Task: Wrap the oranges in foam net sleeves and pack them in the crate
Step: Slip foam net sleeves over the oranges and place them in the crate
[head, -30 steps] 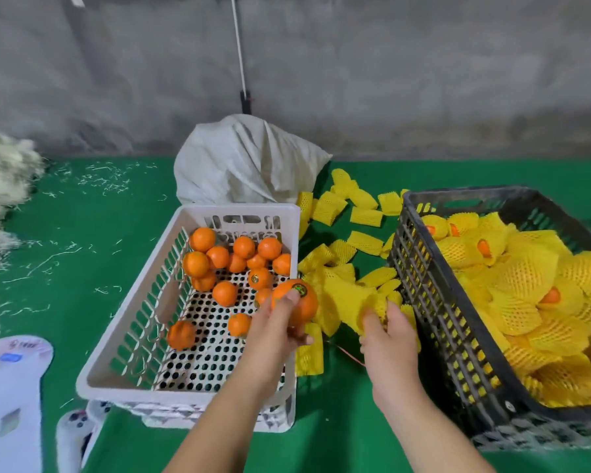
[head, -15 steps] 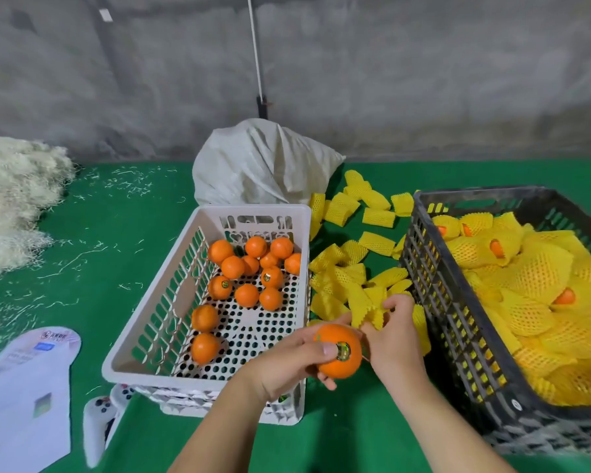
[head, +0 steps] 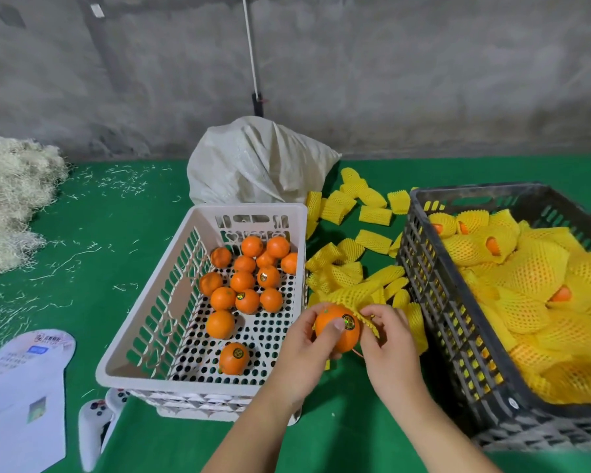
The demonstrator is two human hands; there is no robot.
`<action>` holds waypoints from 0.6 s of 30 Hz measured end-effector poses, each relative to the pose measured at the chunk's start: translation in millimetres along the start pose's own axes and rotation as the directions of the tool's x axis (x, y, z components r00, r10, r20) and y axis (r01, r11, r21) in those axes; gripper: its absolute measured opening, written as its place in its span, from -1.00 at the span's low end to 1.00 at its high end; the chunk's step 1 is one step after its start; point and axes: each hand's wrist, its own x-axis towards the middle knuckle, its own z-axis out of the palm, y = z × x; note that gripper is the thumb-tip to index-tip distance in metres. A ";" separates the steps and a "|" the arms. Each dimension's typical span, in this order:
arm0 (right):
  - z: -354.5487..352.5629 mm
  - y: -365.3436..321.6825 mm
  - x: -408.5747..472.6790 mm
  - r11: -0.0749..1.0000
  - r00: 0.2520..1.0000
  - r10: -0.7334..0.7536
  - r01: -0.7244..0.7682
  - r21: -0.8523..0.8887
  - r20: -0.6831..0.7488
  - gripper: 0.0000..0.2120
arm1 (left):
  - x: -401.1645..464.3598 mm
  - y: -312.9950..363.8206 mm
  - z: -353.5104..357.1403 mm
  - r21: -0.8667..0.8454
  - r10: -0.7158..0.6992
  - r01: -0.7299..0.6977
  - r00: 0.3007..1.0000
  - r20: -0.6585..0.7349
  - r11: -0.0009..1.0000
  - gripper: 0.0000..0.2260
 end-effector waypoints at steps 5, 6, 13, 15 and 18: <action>-0.5 -3.9 -3.8 0.998 0.999 -0.025 0.027 0.055 -0.044 -0.84 | -0.1 -0.9 6.8 -0.032 0.024 -0.026 0.998 -0.060 0.999 -0.47; -1.6 -5.9 -3.7 0.997 0.999 -0.022 0.025 0.070 -0.047 -0.84 | -0.4 -1.9 7.5 -0.047 0.036 -0.039 0.997 -0.063 0.998 -0.47; -6.5 -25.2 -7.9 0.974 0.974 -0.227 0.227 0.009 0.022 -0.67 | -0.2 -4.5 -4.1 -0.204 0.065 -0.056 0.997 0.037 0.977 -0.51; -4.2 -26.2 -11.6 0.956 0.956 -0.288 0.290 -0.044 0.048 -0.70 | -1.2 -2.7 -6.5 -0.206 0.074 -0.056 0.994 0.079 0.977 -0.53; -5.4 -22.0 -15.6 0.906 0.914 -0.402 0.405 -0.119 0.051 -0.78 | -0.6 -2.7 -9.9 -0.246 0.076 -0.061 0.996 0.053 0.967 -0.65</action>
